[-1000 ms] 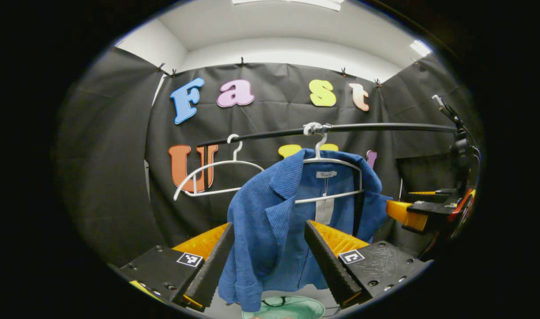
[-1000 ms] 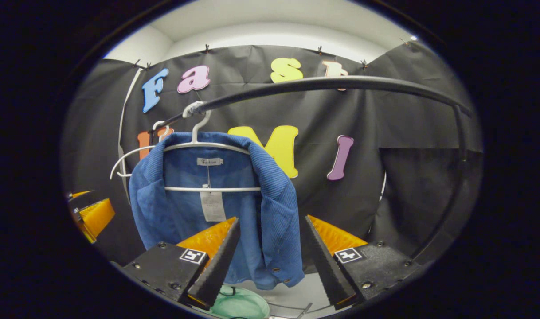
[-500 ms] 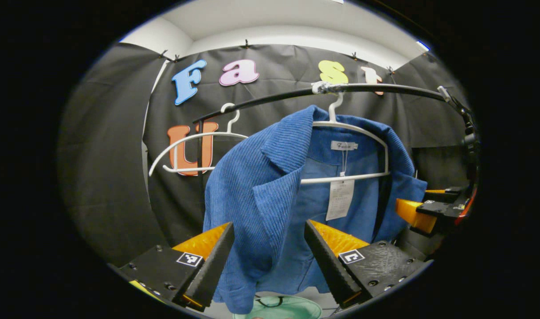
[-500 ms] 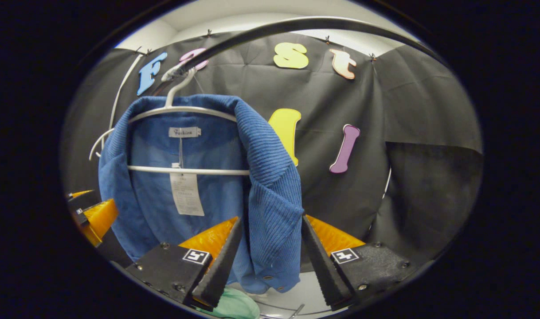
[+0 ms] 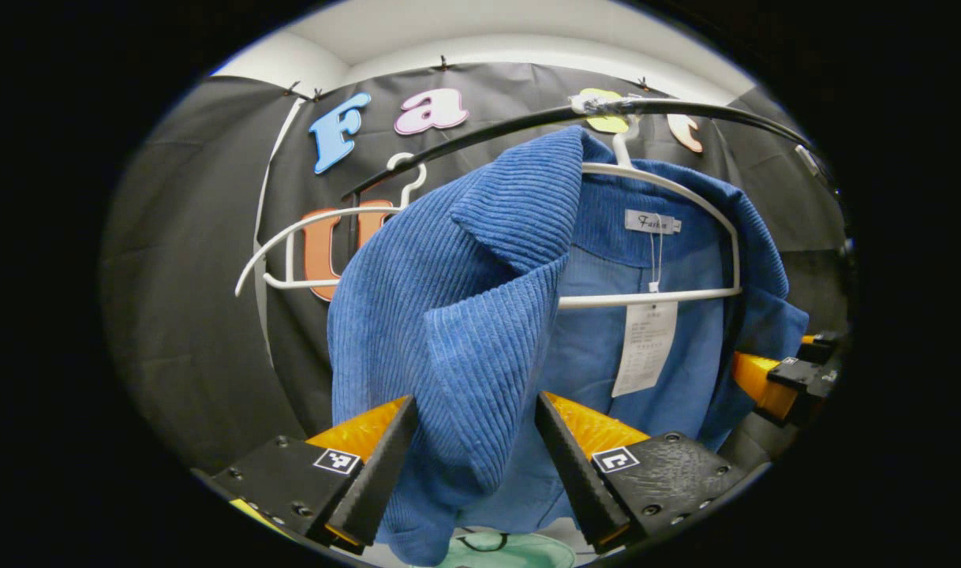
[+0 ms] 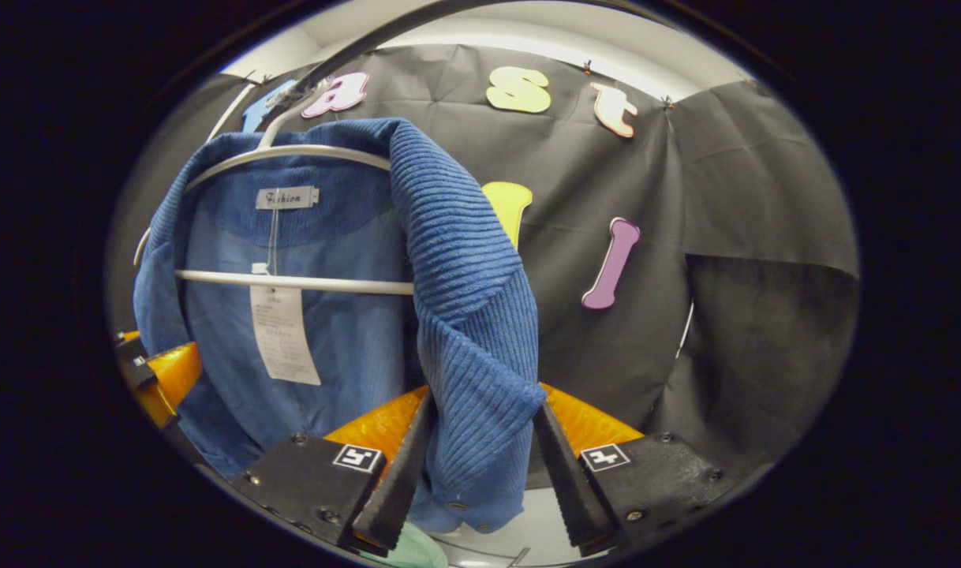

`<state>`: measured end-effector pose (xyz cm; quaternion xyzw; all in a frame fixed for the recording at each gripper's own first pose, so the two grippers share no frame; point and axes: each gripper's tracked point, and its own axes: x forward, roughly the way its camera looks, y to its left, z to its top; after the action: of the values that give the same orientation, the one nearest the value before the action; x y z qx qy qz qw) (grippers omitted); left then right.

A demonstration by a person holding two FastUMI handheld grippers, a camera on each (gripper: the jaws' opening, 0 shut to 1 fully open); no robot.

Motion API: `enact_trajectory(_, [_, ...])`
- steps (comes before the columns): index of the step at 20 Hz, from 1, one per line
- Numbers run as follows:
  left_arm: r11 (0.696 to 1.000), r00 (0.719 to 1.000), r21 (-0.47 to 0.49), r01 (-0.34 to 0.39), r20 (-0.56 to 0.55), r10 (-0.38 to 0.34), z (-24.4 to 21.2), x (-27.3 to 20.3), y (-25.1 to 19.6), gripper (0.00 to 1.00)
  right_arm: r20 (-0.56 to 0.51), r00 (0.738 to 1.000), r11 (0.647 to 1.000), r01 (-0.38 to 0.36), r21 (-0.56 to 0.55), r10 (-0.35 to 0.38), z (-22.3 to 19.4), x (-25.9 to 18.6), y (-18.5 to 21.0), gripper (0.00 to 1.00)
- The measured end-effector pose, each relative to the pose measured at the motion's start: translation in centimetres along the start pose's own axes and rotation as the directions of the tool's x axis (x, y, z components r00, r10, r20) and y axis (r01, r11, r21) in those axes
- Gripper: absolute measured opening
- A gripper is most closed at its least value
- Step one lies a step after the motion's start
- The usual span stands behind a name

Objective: Grasp the clothes on the hanger with both hands and then place them into the laundry hamper below.

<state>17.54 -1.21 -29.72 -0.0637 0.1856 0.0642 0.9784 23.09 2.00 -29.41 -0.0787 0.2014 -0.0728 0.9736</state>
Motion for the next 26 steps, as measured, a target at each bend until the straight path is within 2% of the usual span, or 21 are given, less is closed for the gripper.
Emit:
enact_trajectory(1, [1.0, 1.0, -0.005, -0.003, 0.002, 0.003, 0.0, 0.6, 0.1, 0.95, 0.014, 1.0, 1.0, 0.024, -0.014, -0.024, 0.1, 0.2, -0.5, 0.76])
enact_trajectory(2, [1.0, 1.0, -0.015, -0.004, 0.004, 0.004, 0.2, 1.0, 0.2, 0.91, 0.025, 0.999, 0.999, 0.044, -0.021, -0.044, 0.3, 0.5, -1.0, 0.75])
enact_trajectory(3, [1.0, 1.0, -0.021, -0.008, 0.004, 0.008, 0.4, 1.2, 0.3, 0.84, 0.029, 0.998, 0.998, 0.06, -0.02, -0.06, 0.4, 0.7, -1.4, 0.66])
enact_trajectory(4, [1.0, 1.0, -0.021, -0.01, -0.003, 0.01, 0.4, 1.2, 0.4, 0.77, 0.031, 0.997, 0.997, 0.069, -0.015, -0.069, 0.5, 0.8, -1.6, 0.63])
enact_trajectory(5, [1.0, 1.0, -0.016, -0.012, -0.002, 0.012, 0.5, 1.0, 0.5, 0.75, 0.037, 0.996, 0.997, 0.076, -0.011, -0.076, 0.8, 0.8, -2.0, 0.57])
enact_trajectory(6, [0.999, 0.999, -0.008, -0.033, 0.006, 0.033, 0.8, 0.7, 1.0, 0.79, 0.044, 0.995, 0.996, 0.09, -0.01, -0.089, 1.0, 0.8, -2.4, 0.53])
enact_trajectory(7, [0.999, 0.999, -0.01, -0.032, 0.01, 0.033, 0.9, 0.9, 1.0, 0.71, 0.054, 0.994, 0.995, 0.099, -0.011, -0.098, 1.3, 0.8, -2.9, 0.43])
enact_trajectory(9, [0.999, 0.999, -0.019, -0.029, 0.019, 0.029, 1.5, 0.8, 1.1, 0.57, 0.069, 0.992, 0.994, 0.11, -0.011, -0.109, 1.7, 0.7, -3.3, 0.34])
enact_trajectory(12, [0.998, 0.998, -0.032, -0.047, 0.029, 0.048, 2.1, 0.3, 1.7, 0.31, 0.081, 0.992, 0.995, 0.101, 0.008, -0.101, 2.1, 0.2, -3.3, 0.26])
enact_trajectory(13, [0.999, 0.999, -0.041, -0.026, 0.023, 0.027, 2.0, 0.5, 1.3, 0.22, 0.084, 0.992, 0.995, 0.096, 0.012, -0.097, 2.2, 0.1, -3.5, 0.24])
enact_trajectory(15, [0.999, 1.0, -0.051, -0.008, 0.018, 0.009, 2.4, -0.5, 1.3, 0.12, 0.092, 0.992, 0.996, 0.09, 0.015, -0.091, 2.6, -0.3, -3.8, 0.21])
enact_trajectory(19, [0.999, 0.998, -0.023, -0.027, 0.05, 0.028, 4.0, -2.2, 2.6, 0.12, 0.095, 0.994, 0.998, 0.051, 0.029, -0.054, 3.4, -1.0, -4.0, 0.17])
enact_trajectory(20, [0.999, 0.998, -0.022, -0.041, 0.053, 0.042, 4.4, -2.4, 3.3, 0.08, 0.079, 0.997, 0.999, 0.026, 0.035, -0.028, 3.4, -1.1, -3.6, 0.17])
enact_trajectory(21, [0.999, 0.998, -0.032, -0.024, 0.054, 0.026, 4.8, -2.7, 3.2, 0.04, 0.065, 0.998, 0.999, -0.003, 0.046, 0.0, 3.4, -1.2, -3.3, 0.15])
enact_trajectory(22, [0.999, 0.998, -0.043, -0.018, 0.058, 0.02, 5.2, -3.1, 3.3, 0.04, 0.065, 0.998, 0.998, -0.023, 0.055, 0.019, 3.6, -1.4, -3.1, 0.15])
enact_trajectory(24, [0.999, 0.997, -0.035, -0.031, 0.065, 0.034, 6.3, -3.9, 4.2, 0.04, 0.1, 0.995, 0.998, -0.025, 0.049, 0.02, 4.8, -1.8, -3.6, 0.14])
enact_trajectory(26, [0.999, 0.997, -0.02, -0.037, 0.07, 0.039, 7.1, -4.3, 4.8, 0.04, 0.16, 0.987, 1.0, 0.006, 0.031, -0.011, 6.4, -2.5, -4.5, 0.13])
